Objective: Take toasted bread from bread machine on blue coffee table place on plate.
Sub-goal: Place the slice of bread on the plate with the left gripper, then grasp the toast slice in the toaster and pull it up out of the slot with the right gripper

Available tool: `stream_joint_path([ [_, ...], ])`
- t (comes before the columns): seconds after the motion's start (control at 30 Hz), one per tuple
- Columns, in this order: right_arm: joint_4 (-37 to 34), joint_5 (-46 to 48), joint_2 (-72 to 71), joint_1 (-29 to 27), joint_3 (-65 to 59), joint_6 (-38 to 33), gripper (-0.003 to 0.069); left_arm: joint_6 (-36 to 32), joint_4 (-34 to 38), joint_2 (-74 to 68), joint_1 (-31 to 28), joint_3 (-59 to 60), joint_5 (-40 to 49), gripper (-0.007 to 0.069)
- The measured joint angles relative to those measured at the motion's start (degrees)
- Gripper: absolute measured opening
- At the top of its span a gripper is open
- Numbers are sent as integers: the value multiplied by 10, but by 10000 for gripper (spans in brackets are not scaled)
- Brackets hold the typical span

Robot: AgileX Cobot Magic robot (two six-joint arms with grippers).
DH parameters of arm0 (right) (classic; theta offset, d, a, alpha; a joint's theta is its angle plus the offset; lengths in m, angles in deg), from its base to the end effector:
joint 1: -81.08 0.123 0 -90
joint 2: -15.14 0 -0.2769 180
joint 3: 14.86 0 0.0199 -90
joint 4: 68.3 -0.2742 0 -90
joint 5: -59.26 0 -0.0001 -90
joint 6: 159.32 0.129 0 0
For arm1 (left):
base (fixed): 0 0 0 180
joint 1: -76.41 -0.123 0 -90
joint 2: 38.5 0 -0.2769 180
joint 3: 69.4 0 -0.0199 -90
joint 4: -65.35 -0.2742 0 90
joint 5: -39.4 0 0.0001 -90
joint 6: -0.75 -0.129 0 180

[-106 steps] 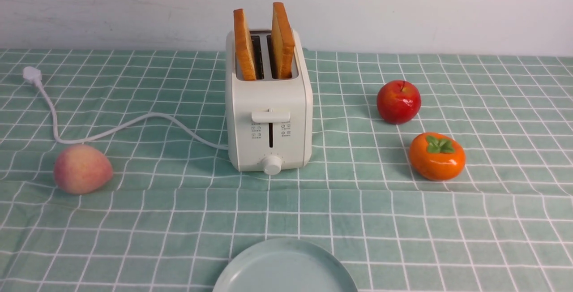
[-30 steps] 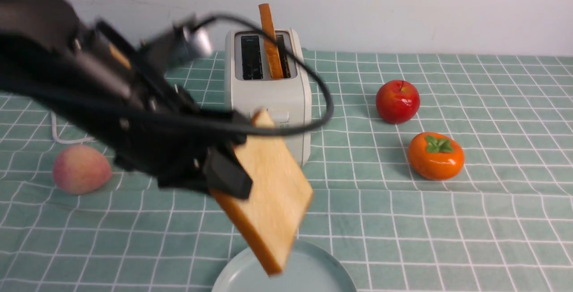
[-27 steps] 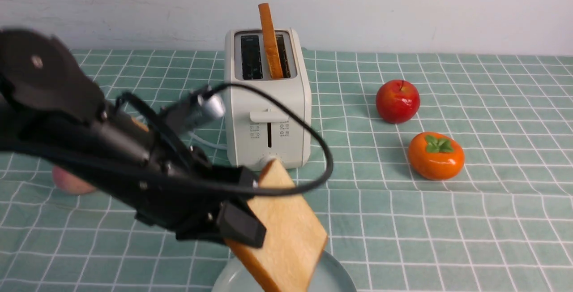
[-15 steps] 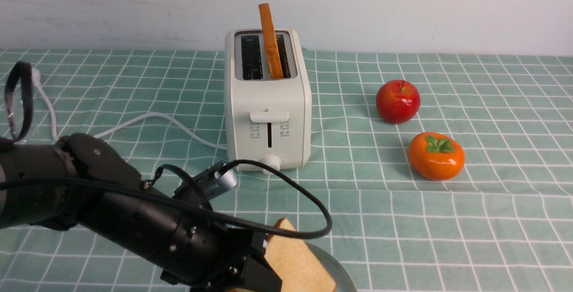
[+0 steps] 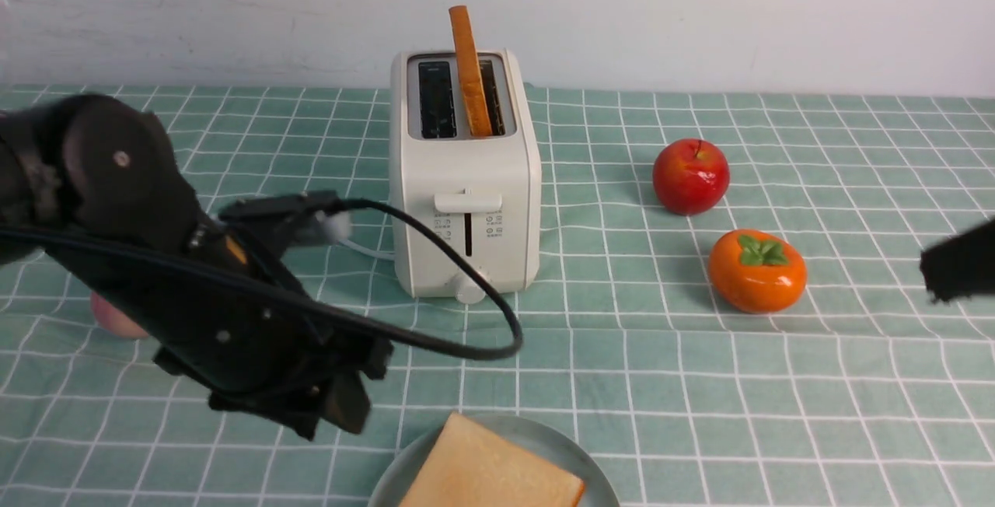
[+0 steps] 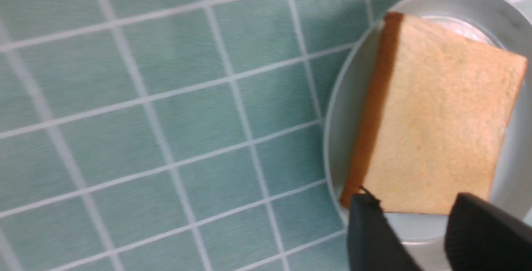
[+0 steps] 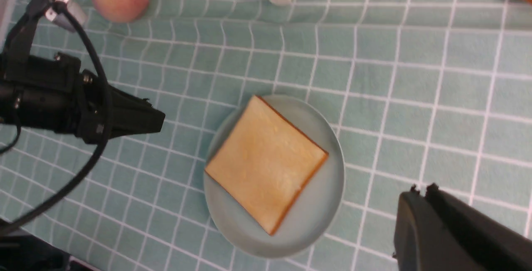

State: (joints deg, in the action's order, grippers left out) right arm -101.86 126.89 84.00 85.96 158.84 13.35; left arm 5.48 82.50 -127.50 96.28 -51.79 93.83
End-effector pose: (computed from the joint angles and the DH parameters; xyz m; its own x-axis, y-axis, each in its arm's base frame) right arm 0.2265 0.0855 0.3872 -0.7938 0.0350 -0.6071 -0.3158 0.8295 0.4607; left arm 0.2780 -0.1334 0.2230 -0.9578 0.0806 -0.2758 0.1671 0.9371 -0.3064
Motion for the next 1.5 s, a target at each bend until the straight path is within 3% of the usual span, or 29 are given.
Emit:
stream_joint_path([
  [0.03, -2, 0, 4, 0, 9, 0, 24, 4, -6, 4, 0, 0, 1, 213],
  [0.07, -3, 0, 38, 5, 43, -1, 24, 28, -42, 31, 0, -1, 11, 94],
  [0.13, 4, 0, 88, 27, 97, -1, 24, 51, -83, 70, 0, -1, 21, -13],
  [0.27, 50, -2, 161, 78, 166, 11, 24, 71, -112, 134, 0, -1, 26, -14],
  [0.4, 142, -6, 274, 152, 284, 50, 30, 88, -115, 225, 0, -1, 31, -14],
  [0.57, 203, -7, 403, 210, 423, 69, 89, 91, -95, 324, 0, 22, 39, -14],
  [0.77, 244, -59, 578, 250, 616, 73, 290, 104, -84, 454, 0, 75, 59, -14],
  [0.93, 238, -148, 666, 252, 667, 73, 456, 117, -55, 524, 0, 118, 102, -14],
  [1.07, 243, -188, 694, 252, 669, 73, 503, 120, -53, 555, 0, 141, 113, -14],
  [1.13, 255, -203, 708, 252, 669, 73, 496, 121, -51, 569, 0, 146, 120, -14],
  [1.2, 268, -216, 718, 252, 669, 73, 411, 120, -48, 583, 0, 148, 125, -14],
  [1.3, 277, -217, 721, 252, 669, 73, 120, 120, -48, 594, 0, 148, 132, -14],
  [1.37, 282, -211, 712, 252, 669, 73, 94, 120, -47, 596, 0, 148, 132, -14],
  [1.5, 277, -163, 653, 252, 669, 73, 113, 120, -47, 596, 0, 149, 132, -14],
])
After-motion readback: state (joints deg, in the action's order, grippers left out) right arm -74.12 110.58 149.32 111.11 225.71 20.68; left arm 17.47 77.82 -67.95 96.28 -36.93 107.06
